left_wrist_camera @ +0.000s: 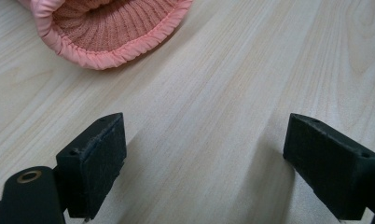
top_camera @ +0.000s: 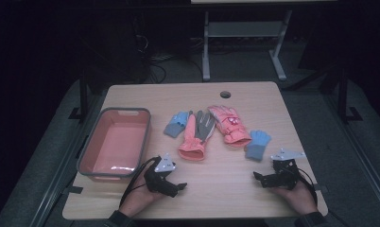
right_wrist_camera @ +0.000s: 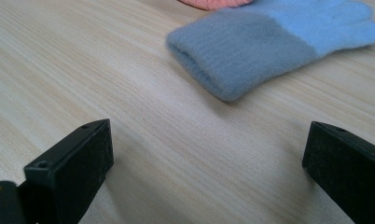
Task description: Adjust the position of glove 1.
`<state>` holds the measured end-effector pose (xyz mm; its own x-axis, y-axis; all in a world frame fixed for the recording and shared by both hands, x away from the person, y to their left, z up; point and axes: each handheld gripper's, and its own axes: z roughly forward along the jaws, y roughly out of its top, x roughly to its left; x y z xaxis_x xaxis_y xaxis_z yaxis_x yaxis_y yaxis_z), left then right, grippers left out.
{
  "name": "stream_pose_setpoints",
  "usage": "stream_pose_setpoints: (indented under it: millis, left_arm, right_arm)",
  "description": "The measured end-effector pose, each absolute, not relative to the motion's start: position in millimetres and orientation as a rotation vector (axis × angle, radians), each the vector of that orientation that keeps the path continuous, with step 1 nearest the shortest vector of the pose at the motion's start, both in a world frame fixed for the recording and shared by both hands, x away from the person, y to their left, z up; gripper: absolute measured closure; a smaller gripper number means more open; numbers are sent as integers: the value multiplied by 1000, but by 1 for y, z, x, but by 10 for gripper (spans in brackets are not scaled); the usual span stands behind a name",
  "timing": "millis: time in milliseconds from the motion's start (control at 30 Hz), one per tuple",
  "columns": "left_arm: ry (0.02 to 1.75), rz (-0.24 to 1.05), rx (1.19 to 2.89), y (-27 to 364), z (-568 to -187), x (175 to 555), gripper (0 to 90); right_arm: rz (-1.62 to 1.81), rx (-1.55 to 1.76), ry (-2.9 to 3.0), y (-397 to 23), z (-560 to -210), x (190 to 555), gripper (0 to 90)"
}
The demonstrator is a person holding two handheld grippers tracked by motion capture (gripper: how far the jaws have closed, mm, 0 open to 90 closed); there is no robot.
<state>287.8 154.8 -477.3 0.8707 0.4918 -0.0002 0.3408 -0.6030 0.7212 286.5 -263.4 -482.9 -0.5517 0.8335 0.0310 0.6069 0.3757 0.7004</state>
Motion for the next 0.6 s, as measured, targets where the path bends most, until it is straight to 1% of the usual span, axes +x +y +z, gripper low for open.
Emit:
stream_pose_setpoints:
  millis: [300,367,500,533,600]
  left_arm:
    - [603,253,2266,154,-478,288,124]
    - [605,251,2266,154,-477,288,124]
    - [604,249,2267,154,-477,288,123]
    - [605,250,2268,154,-477,288,124]
    - [602,252,2269,154,-477,288,124]
  right_arm:
    - [967,1262,2308,-264,-483,283,12]
    - [969,1262,2306,-265,-483,282,27]
    - [958,1275,2302,-269,-479,279,135]
    - [937,1274,2295,-268,-477,278,150]
    - [915,1267,2262,-268,-471,276,235]
